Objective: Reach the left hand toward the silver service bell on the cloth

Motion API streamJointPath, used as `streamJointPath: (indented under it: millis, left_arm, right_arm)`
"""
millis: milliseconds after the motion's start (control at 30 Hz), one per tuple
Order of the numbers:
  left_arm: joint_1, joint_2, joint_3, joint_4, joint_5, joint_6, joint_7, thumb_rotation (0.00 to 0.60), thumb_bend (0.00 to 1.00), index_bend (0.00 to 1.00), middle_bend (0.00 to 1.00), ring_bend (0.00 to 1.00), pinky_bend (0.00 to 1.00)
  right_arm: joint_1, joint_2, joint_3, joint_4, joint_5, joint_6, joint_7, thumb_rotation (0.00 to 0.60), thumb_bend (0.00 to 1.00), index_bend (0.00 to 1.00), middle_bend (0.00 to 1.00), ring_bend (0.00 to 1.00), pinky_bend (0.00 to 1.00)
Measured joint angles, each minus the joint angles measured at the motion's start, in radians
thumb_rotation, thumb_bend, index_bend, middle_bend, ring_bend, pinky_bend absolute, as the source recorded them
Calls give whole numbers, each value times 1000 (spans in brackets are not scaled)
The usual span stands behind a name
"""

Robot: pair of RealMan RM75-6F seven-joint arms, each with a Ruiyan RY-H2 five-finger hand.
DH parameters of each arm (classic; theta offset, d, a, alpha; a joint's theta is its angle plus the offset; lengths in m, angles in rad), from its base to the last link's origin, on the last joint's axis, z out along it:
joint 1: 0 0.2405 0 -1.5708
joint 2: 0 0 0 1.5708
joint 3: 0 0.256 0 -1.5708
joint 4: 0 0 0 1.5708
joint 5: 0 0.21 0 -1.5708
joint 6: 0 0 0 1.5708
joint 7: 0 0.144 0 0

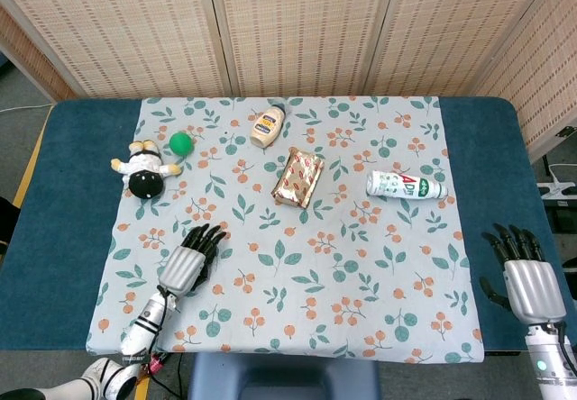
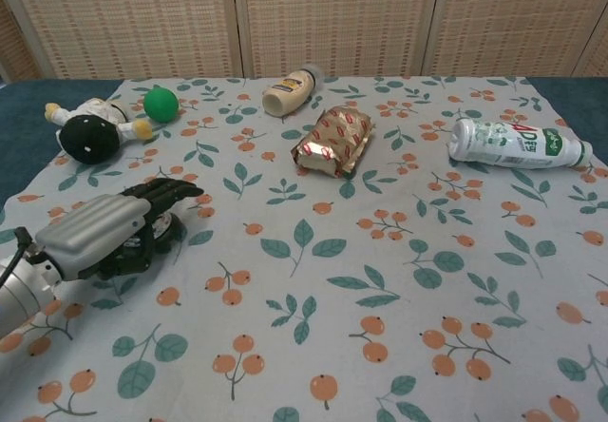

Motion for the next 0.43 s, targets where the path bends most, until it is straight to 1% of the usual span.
streamJointPath:
  millis: [100,200,300,333,433]
  left_arm:
    - [14,75,-2,-66,4,39,31,600,1000,0,0,0,87]
    - [46,192,3,-172,3,85,69,600,1000,0,0,0,107]
    - [97,338,20,-295,-7,128,101,600,1000,21,0,0,120]
    - [123,401,30,-346,-15,146,112,600,1000,33,0,0,121]
    - [210,546,53,-472,-56,195,136,600,1000,55,2,0,131]
  right_arm:
    - [2,-2,4,0,8,-3,-4,600,272,161,65,0,54]
    - [3,-5,2,0,4,-2,-7,600,271,161,65,0,54]
    - [2,-10,0,2,0,1,-10,600,271,161,65,0,54]
    - [2,-13,0,4,1,2,-12,600,271,161,65,0,54]
    - [6,-23,2,9,5,-2,-21,600,272,161,65,0,54]
